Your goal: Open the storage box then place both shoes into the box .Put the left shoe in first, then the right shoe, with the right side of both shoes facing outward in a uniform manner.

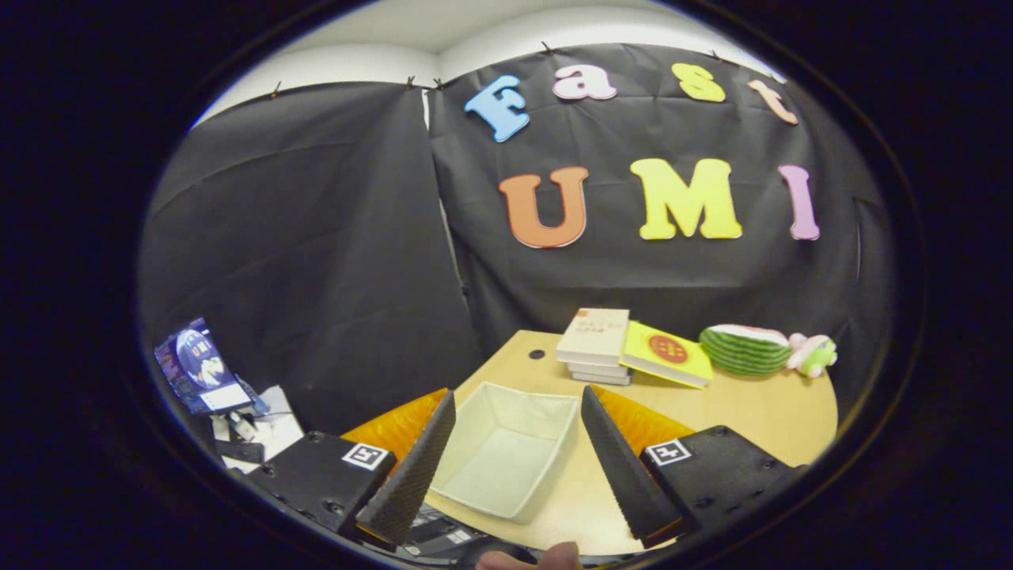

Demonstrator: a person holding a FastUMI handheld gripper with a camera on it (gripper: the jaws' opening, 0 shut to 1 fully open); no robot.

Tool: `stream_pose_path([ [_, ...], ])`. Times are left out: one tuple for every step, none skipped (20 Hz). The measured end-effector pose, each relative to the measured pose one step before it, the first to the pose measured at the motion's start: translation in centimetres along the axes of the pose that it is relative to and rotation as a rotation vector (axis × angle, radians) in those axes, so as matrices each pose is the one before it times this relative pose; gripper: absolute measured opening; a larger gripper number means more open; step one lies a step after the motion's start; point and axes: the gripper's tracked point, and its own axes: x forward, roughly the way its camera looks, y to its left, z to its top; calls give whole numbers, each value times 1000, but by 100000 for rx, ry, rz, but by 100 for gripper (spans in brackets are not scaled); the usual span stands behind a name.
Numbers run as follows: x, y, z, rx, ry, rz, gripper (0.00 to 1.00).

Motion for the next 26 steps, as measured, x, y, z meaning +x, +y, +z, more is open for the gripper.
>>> stream_pose_path([
  [-677, -1166, -452, -1599, 1880, -2704, 100],
  [-709, -911, -469, -157, 1703, -1805, 100],
  [-623, -1019, -377, 931, 1507, -1385, 100],
  [-447, -1197, -572, 1184, 1832, -1759, 100],
  [-287, -1557, -856, 1195, 2101, -1952, 100],
  [-120, -1571, -989, 919, 2349, -2243, 100],
  [211, -1458, -857, 1204, 1759, -2149, 100],
  [290, -1777, -1281, 1499, 3214, -2911, 100],
  [292, -1515, -879, 2437, 2409, -2086, 100],
  [369, -1317, -1033, 2804, 2713, -1873, 100],
  [457, -1161, -930, 2483, 3191, -1315, 100],
  [542, -927, -959, 2243, 3399, 100, 100],
  [679, -576, -1164, 1251, 4397, 357, 100],
  [763, -1226, -941, 1248, 3762, -1363, 100],
  [953, -1180, -904, 1350, 3702, -1900, 100],
  [1046, -686, -1162, 1201, 4138, -1290, 100],
  [1055, -568, -1149, 2068, 4315, -318, 100],
  [1042, -532, -790, 2905, 3691, 10, 100],
  [1042, -527, -844, 2711, 3409, 3, 100],
  [1025, -540, -664, 1753, 3399, -260, 100],
  [1092, -391, -347, 1275, 2568, 410, 100],
  [1135, -563, -400, 644, 2692, -711, 100],
  [949, -642, -237, 570, 2171, -1190, 100],
  [869, -691, -408, 293, 2097, -1455, 100],
  [761, -548, -175, 546, 1424, -1288, 100],
  [600, -362, -121, 504, 1329, -703, 100],
])
